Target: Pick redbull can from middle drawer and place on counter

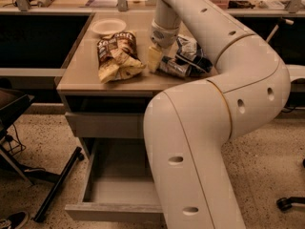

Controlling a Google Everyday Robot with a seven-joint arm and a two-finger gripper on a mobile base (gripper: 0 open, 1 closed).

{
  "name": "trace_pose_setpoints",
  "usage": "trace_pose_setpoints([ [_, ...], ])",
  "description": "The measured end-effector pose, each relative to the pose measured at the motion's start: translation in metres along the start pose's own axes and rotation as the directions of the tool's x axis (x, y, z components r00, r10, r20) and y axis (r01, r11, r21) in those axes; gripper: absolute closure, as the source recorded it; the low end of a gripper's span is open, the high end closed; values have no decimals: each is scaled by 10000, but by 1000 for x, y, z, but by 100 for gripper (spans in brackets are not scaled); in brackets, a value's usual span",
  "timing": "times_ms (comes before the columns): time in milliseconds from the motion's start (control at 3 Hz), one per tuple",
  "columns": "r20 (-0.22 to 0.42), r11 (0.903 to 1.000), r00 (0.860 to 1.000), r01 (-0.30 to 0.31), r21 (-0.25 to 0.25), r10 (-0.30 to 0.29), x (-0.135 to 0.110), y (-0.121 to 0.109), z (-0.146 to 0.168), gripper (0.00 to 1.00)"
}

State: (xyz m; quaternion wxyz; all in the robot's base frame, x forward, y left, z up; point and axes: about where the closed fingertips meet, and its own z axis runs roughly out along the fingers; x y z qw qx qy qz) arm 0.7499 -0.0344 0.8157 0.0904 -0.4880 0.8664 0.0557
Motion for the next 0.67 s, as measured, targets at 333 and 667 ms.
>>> trace_pose_setpoints([
  [333,0,10000,10000,0,0,0,0,0,0,0],
  [667,0,10000,10000,0,0,0,0,0,0,0],
])
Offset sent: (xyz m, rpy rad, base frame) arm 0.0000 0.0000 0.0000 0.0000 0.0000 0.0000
